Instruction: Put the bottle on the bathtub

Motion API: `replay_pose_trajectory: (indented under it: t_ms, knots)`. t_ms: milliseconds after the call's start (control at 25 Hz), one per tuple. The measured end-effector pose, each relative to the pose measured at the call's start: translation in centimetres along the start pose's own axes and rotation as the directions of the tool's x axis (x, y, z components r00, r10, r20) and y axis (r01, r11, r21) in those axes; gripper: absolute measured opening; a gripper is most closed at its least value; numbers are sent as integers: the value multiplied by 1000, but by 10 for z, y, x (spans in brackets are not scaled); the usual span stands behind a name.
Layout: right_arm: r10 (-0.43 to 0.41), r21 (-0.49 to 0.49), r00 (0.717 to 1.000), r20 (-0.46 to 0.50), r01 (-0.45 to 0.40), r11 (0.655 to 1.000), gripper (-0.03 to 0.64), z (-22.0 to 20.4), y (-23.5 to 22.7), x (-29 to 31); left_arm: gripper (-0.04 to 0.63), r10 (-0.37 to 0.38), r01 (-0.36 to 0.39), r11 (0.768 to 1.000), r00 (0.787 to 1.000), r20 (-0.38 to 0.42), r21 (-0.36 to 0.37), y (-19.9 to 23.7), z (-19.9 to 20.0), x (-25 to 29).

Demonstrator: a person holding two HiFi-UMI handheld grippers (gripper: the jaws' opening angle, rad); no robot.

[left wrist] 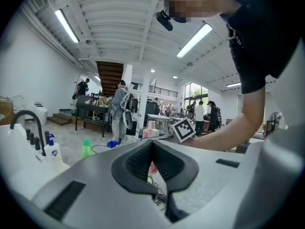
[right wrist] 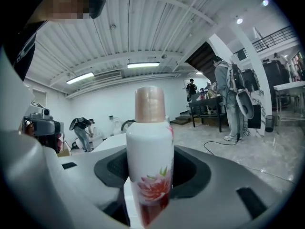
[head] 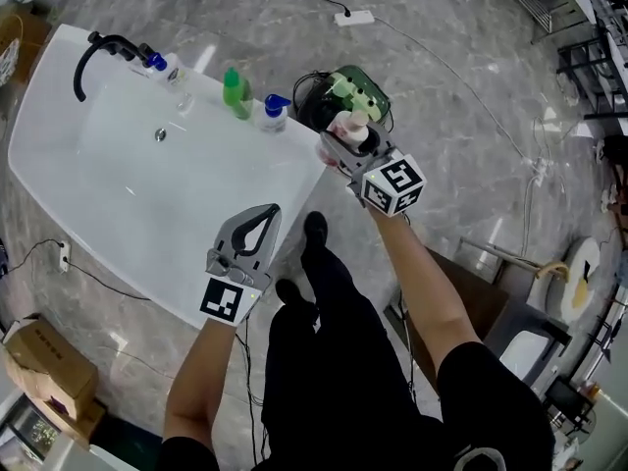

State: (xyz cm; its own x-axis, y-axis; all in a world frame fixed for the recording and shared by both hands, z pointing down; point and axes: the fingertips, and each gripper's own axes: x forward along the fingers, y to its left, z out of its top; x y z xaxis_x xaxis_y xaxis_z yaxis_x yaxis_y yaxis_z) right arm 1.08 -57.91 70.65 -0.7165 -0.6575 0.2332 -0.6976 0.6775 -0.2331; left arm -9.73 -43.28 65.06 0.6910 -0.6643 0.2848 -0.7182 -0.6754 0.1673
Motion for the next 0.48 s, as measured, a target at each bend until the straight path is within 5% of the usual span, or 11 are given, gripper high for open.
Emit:
replay_pose_trajectory:
  t_ms: [480]
  knots:
    - [-9, -26, 1000, -3, 9, 1000, 222, -95, -28, 60, 8, -15, 14, 1000, 1000, -1, -25, 22, -87, 40]
